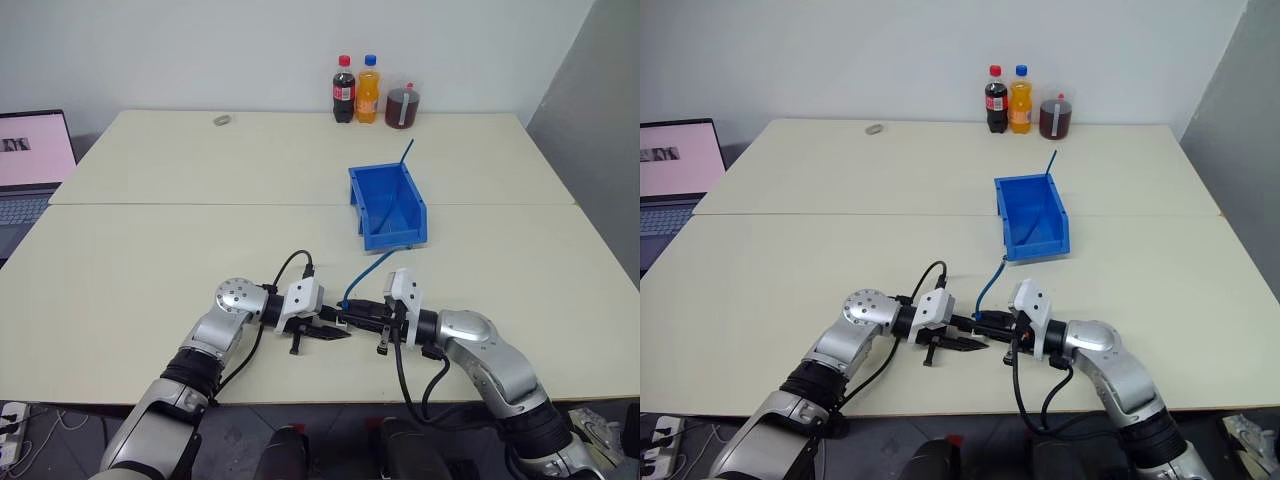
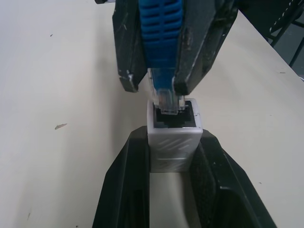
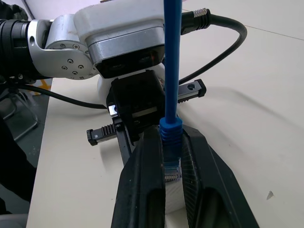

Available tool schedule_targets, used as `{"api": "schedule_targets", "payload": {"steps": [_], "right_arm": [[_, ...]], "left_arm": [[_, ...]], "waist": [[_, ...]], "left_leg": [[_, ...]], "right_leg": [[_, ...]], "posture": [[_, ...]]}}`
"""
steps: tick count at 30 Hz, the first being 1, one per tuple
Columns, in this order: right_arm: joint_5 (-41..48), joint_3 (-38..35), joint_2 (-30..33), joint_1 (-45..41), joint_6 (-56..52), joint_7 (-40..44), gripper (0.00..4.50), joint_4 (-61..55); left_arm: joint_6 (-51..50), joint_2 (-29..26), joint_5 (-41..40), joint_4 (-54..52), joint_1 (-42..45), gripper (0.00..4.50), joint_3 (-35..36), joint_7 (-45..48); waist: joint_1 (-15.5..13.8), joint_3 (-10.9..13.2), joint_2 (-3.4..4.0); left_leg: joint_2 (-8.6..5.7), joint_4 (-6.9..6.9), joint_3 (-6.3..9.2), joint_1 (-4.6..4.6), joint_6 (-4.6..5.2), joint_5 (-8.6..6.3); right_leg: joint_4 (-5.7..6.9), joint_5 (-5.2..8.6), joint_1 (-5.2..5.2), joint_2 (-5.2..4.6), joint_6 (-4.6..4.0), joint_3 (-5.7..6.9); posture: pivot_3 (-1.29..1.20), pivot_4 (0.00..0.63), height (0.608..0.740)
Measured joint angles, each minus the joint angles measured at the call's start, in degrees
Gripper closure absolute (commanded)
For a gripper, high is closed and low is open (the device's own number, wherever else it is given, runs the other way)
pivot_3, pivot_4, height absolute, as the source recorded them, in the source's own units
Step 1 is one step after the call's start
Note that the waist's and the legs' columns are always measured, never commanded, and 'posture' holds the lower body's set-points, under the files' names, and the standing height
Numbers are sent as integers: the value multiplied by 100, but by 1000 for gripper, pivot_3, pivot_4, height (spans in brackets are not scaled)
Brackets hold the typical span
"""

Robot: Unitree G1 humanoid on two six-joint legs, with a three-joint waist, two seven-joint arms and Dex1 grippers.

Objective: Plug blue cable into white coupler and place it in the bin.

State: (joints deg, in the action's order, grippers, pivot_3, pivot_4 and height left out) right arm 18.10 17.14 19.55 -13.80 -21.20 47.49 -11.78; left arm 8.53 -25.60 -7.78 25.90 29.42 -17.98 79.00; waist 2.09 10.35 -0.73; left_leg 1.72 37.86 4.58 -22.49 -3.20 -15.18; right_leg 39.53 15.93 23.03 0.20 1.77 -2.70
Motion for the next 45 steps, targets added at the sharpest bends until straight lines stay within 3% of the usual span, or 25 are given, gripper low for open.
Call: {"api": "schedule_targets", "payload": {"steps": [20,26,45], "right_arm": [[-49,98,19,13,192,302,4330,103],[-117,213,-68,-176,419,385,4330,450],[-46,161,-148,-366,567,563,4333,823]], "left_arm": [[57,-14,-18,35,-51,3708,48,22],[55,-45,-18,65,-50,3708,46,34],[-22,-76,-21,-68,-136,3708,89,4]], "waist": [[37,-16,3],[88,-16,2],[112,-16,2]], "left_leg": [[2,-2,0,8,1,0],[9,-15,3,86,2,-2],[11,-18,5,85,2,-2]], "right_leg": [[3,13,-5,4,14,-2],[-12,28,-81,10,1,1],[-14,31,-79,13,-2,1]], "posture": [[0,150,740],[0,150,740],[0,150,740]]}}
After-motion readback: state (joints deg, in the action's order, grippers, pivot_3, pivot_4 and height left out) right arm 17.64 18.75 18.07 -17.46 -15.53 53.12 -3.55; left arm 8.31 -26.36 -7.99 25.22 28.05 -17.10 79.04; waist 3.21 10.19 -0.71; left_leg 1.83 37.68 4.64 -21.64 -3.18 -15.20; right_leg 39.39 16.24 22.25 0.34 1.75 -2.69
